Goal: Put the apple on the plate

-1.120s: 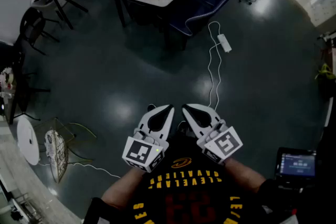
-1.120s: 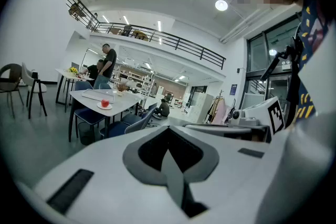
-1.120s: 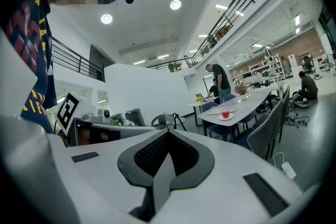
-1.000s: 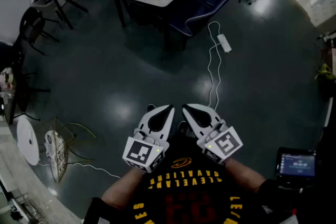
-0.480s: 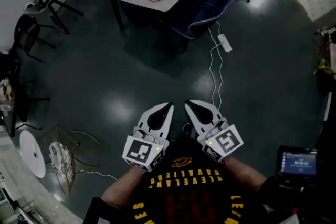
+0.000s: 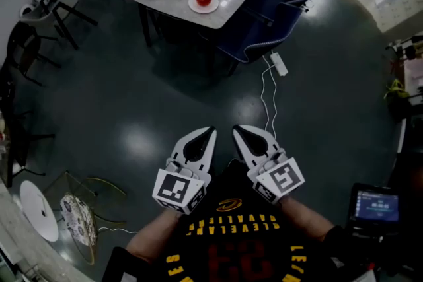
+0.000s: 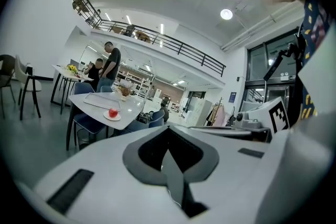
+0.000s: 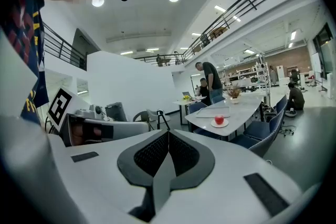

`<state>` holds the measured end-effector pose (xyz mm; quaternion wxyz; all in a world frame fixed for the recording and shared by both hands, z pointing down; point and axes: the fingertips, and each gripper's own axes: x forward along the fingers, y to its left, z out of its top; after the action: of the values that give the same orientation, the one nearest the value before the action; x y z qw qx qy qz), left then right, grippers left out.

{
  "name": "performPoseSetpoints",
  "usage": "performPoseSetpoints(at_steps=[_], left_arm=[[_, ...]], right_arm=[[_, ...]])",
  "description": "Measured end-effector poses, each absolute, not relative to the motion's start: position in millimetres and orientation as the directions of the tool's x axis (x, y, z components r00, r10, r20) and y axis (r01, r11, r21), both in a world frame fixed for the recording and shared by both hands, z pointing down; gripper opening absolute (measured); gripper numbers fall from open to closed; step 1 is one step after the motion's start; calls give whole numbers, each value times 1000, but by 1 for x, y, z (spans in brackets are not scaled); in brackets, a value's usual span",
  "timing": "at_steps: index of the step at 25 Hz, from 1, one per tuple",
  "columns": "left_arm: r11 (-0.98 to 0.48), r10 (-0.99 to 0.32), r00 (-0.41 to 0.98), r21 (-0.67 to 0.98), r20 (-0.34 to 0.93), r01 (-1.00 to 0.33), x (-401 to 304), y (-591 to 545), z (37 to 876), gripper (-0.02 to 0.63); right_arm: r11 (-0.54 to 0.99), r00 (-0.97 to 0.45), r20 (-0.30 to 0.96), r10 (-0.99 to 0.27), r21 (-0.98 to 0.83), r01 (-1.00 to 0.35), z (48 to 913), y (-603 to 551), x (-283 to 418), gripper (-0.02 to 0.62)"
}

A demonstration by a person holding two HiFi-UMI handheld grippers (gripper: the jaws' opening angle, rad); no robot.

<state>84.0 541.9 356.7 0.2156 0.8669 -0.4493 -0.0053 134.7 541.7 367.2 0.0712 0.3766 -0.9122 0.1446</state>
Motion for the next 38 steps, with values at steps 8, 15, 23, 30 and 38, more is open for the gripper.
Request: performPoseSetpoints(at_steps=[8,15,23,30,38], left_arm=[[-503,-777,598,378,194,-777,74,502,360,2],[-446,-807,538,348,242,-825,75,444,366,2],[-424,-828,509,332,236,-843,109,368,368,2],[-380,-850,462,314,253,-870,122,335,364,2],[-347,-864,433,320,257,-882,130,299,361,2]], right_arm=[[670,-707,242,-665,-225,-707,370,498,120,8],[693,-744,231,-627,-270,-668,380,439,124,8],[720,-782,210,-587,-307,-623,382,357,154,7],[743,-812,185,-554,-329,-582,379,322,169,8],[739,-812,200,-549,-338,-583,383,283,182,8]])
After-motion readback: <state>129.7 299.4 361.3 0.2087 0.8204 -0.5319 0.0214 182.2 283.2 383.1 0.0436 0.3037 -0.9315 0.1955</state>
